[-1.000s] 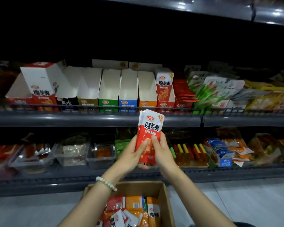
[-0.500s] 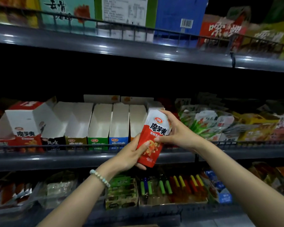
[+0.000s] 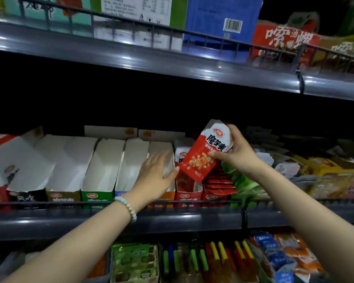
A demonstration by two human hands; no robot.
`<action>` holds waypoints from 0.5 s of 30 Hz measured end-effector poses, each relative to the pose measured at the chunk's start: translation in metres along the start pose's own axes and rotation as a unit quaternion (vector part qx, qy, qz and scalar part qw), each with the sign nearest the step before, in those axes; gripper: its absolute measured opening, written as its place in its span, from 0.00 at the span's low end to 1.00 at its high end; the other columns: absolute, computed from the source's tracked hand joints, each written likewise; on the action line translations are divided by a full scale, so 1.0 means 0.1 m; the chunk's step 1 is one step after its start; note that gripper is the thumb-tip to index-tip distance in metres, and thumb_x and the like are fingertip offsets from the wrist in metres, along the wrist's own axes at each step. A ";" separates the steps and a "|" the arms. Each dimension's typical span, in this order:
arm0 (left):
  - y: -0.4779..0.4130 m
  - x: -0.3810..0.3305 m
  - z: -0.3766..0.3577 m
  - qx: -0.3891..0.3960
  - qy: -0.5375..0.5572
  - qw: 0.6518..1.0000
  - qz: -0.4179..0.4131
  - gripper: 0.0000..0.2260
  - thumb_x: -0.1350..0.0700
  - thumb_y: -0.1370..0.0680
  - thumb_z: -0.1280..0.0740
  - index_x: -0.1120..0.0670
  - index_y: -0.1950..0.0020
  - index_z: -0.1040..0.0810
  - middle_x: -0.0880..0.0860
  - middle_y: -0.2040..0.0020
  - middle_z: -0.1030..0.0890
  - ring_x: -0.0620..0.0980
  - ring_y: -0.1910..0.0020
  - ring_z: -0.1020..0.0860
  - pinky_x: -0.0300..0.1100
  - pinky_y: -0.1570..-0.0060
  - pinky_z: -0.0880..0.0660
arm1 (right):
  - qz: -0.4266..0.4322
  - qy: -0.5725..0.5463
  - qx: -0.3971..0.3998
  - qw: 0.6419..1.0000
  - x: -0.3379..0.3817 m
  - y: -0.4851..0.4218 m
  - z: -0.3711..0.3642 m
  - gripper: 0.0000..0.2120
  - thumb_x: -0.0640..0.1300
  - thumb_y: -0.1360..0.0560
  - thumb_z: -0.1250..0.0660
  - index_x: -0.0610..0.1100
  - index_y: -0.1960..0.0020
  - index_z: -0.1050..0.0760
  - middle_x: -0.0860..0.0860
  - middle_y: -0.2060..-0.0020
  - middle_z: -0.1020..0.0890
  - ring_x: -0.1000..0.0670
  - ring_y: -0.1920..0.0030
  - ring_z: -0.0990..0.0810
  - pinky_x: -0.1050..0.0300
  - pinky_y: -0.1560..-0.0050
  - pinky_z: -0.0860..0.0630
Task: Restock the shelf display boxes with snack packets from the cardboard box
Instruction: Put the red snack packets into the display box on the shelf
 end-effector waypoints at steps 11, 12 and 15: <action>-0.13 0.18 -0.43 0.010 -0.101 0.995 0.003 0.34 0.39 0.22 0.39 0.43 0.22 0.54 0.44 0.21 0.51 0.46 0.23 0.61 0.47 0.28 0.68 | 0.072 0.248 0.046 0.965 -0.38 -0.22 -0.47 0.37 0.40 0.29 0.27 0.50 0.26 0.43 0.50 0.32 0.29 0.49 0.33 0.29 0.52 0.36 0.27; -0.12 0.18 -0.44 0.013 -0.102 0.995 0.003 0.34 0.40 0.22 0.39 0.43 0.22 0.54 0.44 0.22 0.50 0.46 0.23 0.60 0.48 0.28 0.68 | 0.073 0.263 0.055 0.960 -0.42 -0.21 -0.51 0.38 0.40 0.29 0.26 0.52 0.26 0.42 0.50 0.33 0.27 0.49 0.34 0.28 0.49 0.37 0.26; -0.09 0.14 -0.42 0.020 -0.103 0.994 0.003 0.33 0.42 0.21 0.39 0.44 0.22 0.53 0.44 0.22 0.48 0.45 0.23 0.60 0.49 0.27 0.68 | 0.104 0.388 0.052 0.914 -0.48 -0.22 -0.58 0.38 0.45 0.31 0.25 0.54 0.27 0.40 0.51 0.37 0.28 0.49 0.35 0.32 0.51 0.35 0.34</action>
Point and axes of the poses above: each hand's wrist, its own y-axis away from the middle knuckle, its own z-axis out of the back of the hand, x = y × z, the point moved 5 cm from there along -y, towards the middle knuckle
